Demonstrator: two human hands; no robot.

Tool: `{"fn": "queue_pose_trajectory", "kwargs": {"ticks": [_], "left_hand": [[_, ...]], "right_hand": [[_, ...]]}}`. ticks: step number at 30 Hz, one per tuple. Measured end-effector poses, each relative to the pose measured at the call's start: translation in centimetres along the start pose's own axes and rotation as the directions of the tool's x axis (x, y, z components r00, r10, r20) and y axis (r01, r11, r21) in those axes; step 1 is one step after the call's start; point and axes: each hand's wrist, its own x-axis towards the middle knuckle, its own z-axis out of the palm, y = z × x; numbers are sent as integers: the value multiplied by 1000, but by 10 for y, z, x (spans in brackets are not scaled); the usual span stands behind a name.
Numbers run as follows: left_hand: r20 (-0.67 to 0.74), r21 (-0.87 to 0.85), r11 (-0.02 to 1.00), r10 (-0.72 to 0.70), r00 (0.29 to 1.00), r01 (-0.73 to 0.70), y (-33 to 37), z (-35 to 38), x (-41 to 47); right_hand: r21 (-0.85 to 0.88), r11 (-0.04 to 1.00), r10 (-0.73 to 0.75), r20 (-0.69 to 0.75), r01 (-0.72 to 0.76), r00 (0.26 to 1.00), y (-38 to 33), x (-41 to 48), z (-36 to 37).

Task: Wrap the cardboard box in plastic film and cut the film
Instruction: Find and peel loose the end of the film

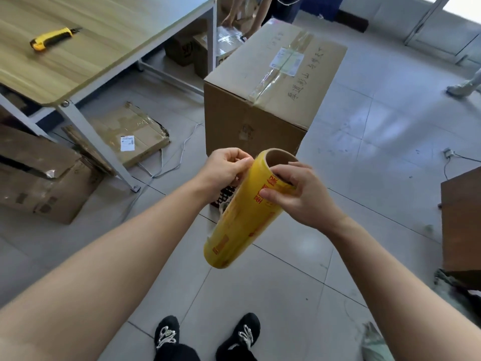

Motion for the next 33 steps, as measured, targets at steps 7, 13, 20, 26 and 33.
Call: {"fn": "queue_pose_trajectory", "kwargs": {"ticks": [7, 13, 20, 26, 33], "left_hand": [[26, 120, 987, -112, 993, 108, 8, 27, 8], [79, 101, 992, -80, 994, 72, 11, 30, 22], [-6, 576, 761, 370, 929, -299, 17, 19, 34], [108, 616, 676, 435, 894, -404, 17, 7, 40], [190, 675, 622, 373, 908, -397, 20, 5, 45]], "right_hand": [[-86, 995, -45, 26, 47, 999, 20, -5, -16], [-82, 994, -61, 72, 67, 996, 29, 7, -24], [-93, 994, -52, 82, 60, 995, 29, 19, -24], [-90, 995, -39, 66, 45, 997, 29, 28, -24], [-88, 996, -22, 70, 28, 997, 29, 32, -21]]}}
